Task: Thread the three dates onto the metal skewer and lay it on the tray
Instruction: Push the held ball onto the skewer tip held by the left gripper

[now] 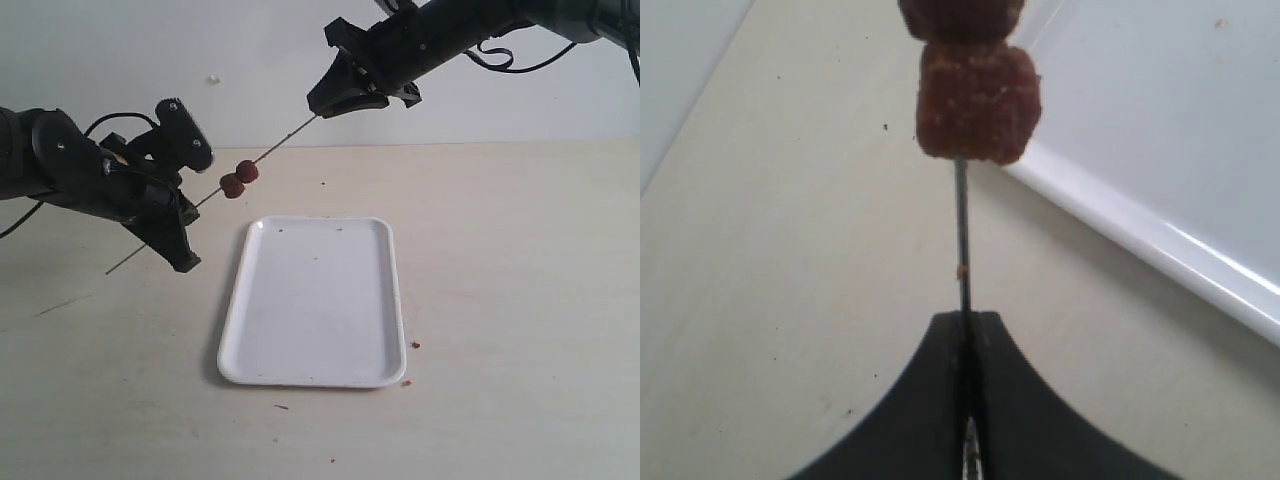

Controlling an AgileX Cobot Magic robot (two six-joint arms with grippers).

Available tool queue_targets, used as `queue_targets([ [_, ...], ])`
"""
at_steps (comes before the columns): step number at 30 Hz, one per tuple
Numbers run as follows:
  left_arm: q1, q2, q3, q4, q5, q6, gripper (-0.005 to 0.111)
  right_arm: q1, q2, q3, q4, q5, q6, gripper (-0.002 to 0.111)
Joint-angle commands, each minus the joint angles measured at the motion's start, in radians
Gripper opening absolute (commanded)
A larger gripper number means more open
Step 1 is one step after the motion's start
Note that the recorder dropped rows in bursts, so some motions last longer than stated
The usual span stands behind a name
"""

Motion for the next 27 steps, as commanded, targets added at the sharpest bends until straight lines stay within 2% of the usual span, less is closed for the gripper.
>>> queue_targets([
  [1,-0.005,-0.021,0.002,-0.014,-0.009,0.002,0.0,-0.005,-0.003,0.0,0.007,0.001,-0.018,0.021],
  [27,-0.003,-0.038,0.002,-0.019,0.024,0.001,0.0,-0.022,-0.003,0.0,0.027,0.001,-0.02,0.021],
])
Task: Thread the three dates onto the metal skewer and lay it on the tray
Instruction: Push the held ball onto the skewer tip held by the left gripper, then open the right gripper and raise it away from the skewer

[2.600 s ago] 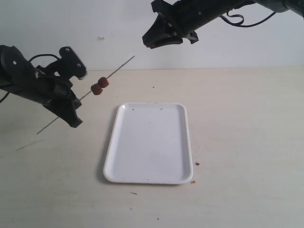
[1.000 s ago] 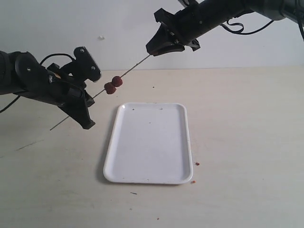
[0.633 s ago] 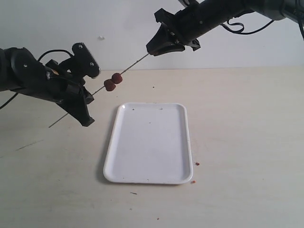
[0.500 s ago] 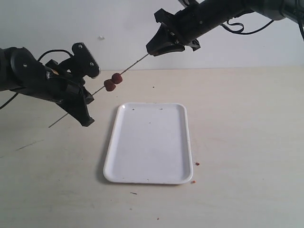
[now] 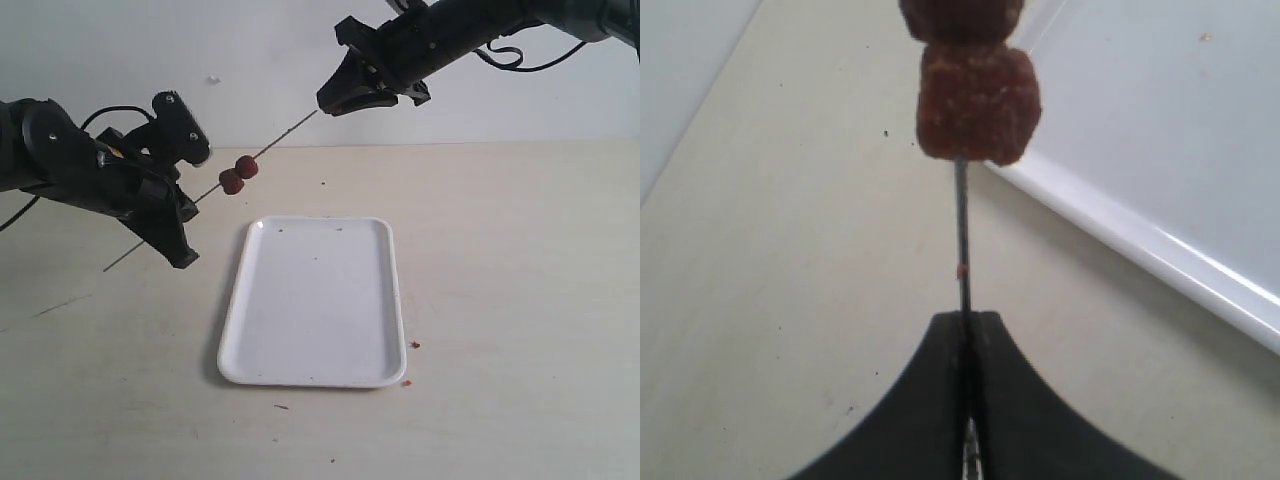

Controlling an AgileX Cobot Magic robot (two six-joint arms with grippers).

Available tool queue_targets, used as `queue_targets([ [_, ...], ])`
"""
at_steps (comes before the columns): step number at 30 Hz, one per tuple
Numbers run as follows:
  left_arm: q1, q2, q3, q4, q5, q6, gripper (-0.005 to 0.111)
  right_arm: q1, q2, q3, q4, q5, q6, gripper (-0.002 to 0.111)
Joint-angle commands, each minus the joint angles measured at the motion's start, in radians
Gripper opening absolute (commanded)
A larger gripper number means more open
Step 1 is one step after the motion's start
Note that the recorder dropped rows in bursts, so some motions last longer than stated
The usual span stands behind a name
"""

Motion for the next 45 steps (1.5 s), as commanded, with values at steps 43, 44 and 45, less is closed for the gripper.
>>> queue_targets([
  [43,-0.056,-0.014,0.002,-0.033,-0.048,0.022,0.0,0.049,-0.003,0.0,0.019,-0.002,-0.009,0.021],
  [44,-0.058,-0.014,0.002,-0.033,-0.053,0.022,0.0,0.054,-0.003,0.0,0.019,-0.002,-0.009,0.021],
  [45,-0.06,-0.014,0.002,-0.033,-0.058,0.022,0.0,0.053,-0.003,0.0,0.017,-0.002,-0.009,0.021],
])
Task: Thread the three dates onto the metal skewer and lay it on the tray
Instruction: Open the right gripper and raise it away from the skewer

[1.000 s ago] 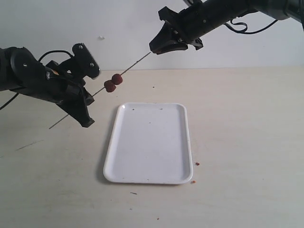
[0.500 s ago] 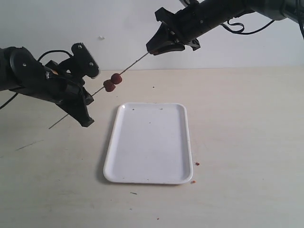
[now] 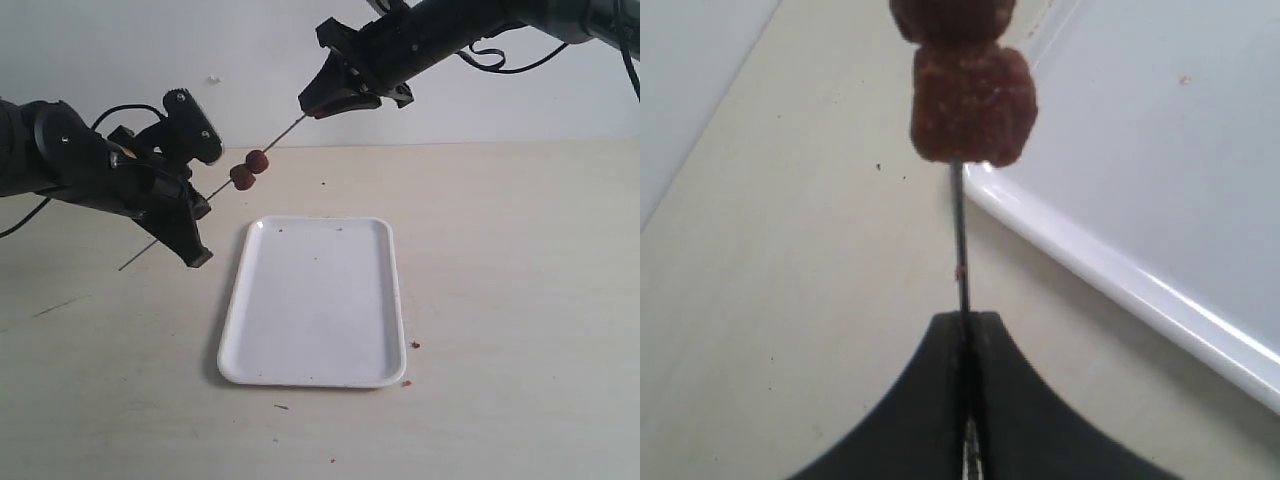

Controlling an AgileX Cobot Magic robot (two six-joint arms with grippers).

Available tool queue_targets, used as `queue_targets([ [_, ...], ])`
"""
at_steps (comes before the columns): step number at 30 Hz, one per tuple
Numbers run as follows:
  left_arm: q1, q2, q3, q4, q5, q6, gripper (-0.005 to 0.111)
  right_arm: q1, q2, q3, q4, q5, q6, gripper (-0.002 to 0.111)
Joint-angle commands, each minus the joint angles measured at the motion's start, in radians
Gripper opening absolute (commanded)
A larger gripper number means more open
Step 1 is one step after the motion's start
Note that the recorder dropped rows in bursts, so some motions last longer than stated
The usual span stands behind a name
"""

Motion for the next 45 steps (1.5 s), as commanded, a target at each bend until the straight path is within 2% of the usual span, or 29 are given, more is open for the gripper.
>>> queue_targets([
  [1,-0.019,-0.014,0.002,-0.005,-0.03,0.014,0.0,0.022,-0.003,0.0,0.007,0.004,-0.007,0.021],
  [17,-0.019,-0.014,0.0,-0.039,-0.074,0.007,0.0,0.099,-0.003,0.0,-0.011,0.004,-0.011,0.024],
  [19,-0.019,-0.014,0.0,-0.039,-0.074,0.007,0.0,0.099,-0.003,0.0,-0.015,0.004,-0.011,0.031],
  [24,-0.019,-0.014,0.0,-0.039,-0.074,-0.008,0.0,0.097,-0.003,0.0,-0.018,0.004,-0.007,0.066],
  [27,-0.019,-0.014,0.0,-0.039,-0.074,-0.008,0.0,0.097,-0.003,0.0,-0.018,0.004,-0.007,0.076],
  [34,-0.019,-0.014,0.0,-0.039,-0.107,-0.079,0.0,0.097,-0.003,0.0,-0.057,0.004,-0.007,0.077],
  [45,-0.019,-0.014,0.0,-0.039,-0.115,-0.087,0.0,0.083,-0.014,-0.002,-0.111,0.004,-0.007,0.077],
])
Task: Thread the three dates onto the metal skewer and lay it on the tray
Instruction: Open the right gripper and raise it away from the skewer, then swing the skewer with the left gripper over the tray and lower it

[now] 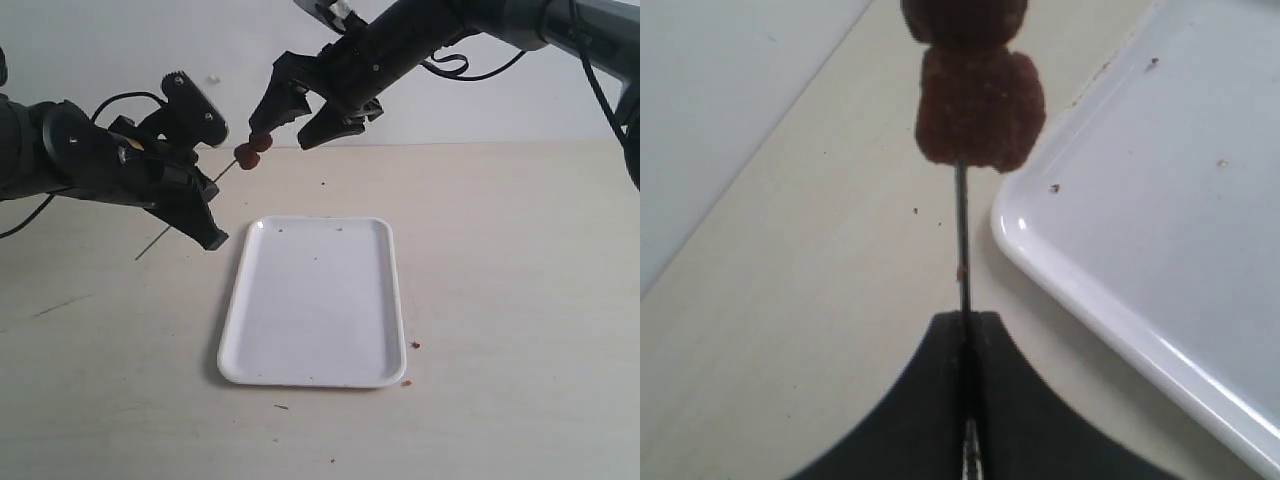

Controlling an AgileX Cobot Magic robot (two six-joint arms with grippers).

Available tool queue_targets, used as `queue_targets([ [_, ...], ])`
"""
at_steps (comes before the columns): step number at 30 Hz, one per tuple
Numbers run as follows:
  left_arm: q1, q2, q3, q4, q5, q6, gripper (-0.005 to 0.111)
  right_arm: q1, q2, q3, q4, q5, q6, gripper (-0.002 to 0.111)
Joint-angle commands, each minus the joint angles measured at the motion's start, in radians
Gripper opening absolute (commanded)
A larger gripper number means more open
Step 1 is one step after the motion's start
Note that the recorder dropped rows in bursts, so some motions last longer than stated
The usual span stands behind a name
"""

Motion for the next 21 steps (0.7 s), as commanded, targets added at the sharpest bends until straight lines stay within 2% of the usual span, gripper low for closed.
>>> queue_targets([
  [1,-0.002,-0.012,0.0,-0.011,-0.018,-0.014,0.0,-0.02,-0.017,-0.002,0.0,0.003,-0.009,0.077],
  [6,-0.002,-0.012,0.0,-0.011,-0.023,-0.04,0.0,-0.078,-0.059,-0.002,-0.004,0.003,0.011,0.077],
  [10,0.049,-0.014,0.0,-0.011,-0.064,-0.271,0.0,-0.125,-0.091,-0.002,-0.057,0.003,0.045,0.077],
  [12,0.082,-0.029,0.0,-0.011,-0.04,-0.395,0.0,-0.129,-0.1,-0.002,-0.181,0.003,0.072,0.071],
  [14,0.09,-0.057,-0.015,-0.011,0.123,-0.567,0.0,-0.129,-0.102,0.0,-0.355,0.003,0.15,0.047],
  [15,0.08,-0.061,-0.036,-0.013,0.202,-0.591,0.0,-0.129,-0.102,0.002,-0.394,0.003,0.181,0.033],
  [16,0.061,-0.061,-0.072,-0.028,0.362,-0.596,0.0,-0.129,-0.102,0.012,-0.416,0.003,0.194,0.015],
  [18,0.025,-0.061,-0.089,-0.06,0.473,-0.598,0.0,-0.129,-0.102,0.032,-0.413,0.003,0.194,0.0],
  [21,-0.045,-0.049,-0.101,-0.07,0.453,-0.725,0.0,-0.129,-0.102,0.06,-0.416,0.003,0.171,0.0],
])
